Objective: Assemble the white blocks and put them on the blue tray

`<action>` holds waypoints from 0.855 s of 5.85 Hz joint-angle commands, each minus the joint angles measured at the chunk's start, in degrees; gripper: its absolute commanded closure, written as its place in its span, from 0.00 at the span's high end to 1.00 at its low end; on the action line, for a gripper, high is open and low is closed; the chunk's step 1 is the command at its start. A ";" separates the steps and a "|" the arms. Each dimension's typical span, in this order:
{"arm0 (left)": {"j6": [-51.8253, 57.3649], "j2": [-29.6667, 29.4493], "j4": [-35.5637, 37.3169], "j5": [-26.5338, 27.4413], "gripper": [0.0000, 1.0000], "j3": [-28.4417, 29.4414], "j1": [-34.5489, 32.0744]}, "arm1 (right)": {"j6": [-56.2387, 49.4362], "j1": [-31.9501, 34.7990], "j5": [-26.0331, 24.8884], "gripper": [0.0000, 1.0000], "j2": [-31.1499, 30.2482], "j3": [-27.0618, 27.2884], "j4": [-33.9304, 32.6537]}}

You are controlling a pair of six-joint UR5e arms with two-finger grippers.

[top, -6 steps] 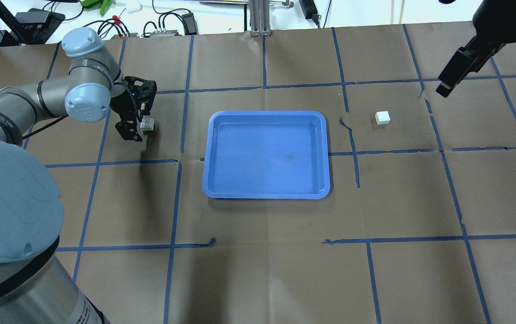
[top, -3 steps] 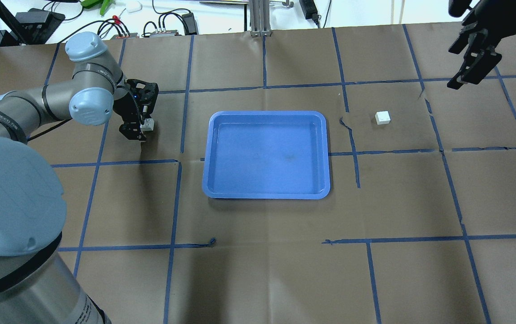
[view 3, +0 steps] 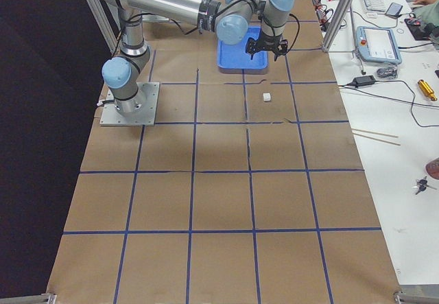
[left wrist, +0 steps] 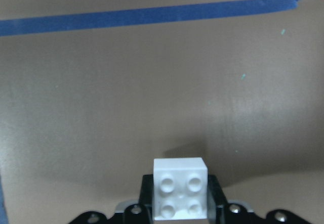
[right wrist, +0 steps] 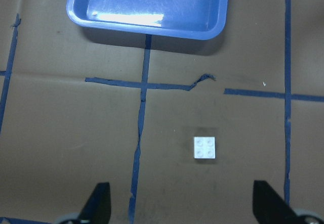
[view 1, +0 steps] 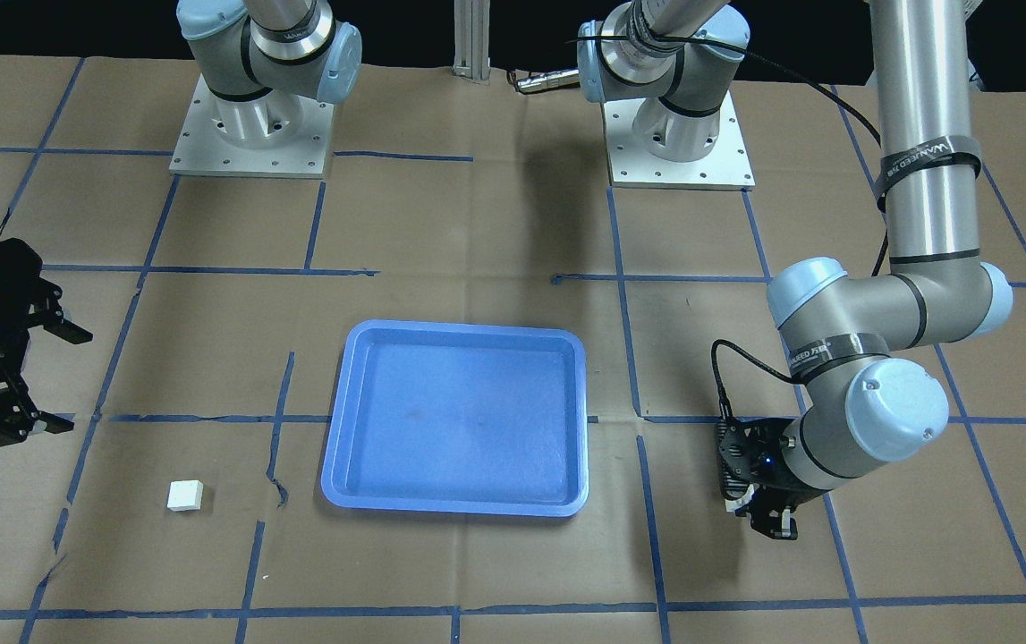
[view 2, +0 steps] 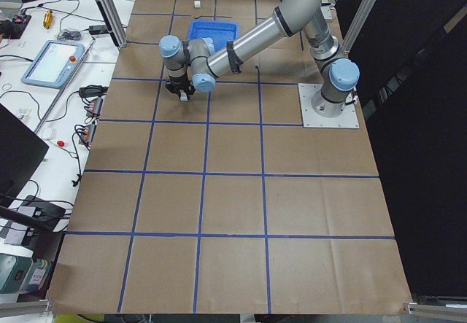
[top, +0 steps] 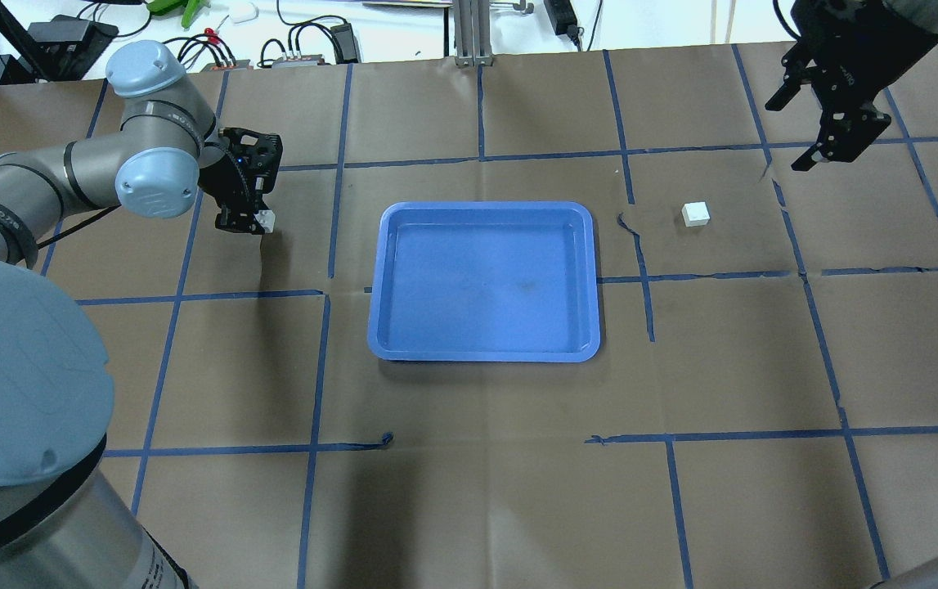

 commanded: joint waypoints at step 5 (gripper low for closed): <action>-27.74 4.20 -3.25 -1.86 0.00 -0.48 -23.51 | -8.03 -3.52 13.69 1.00 15.26 0.60 -5.16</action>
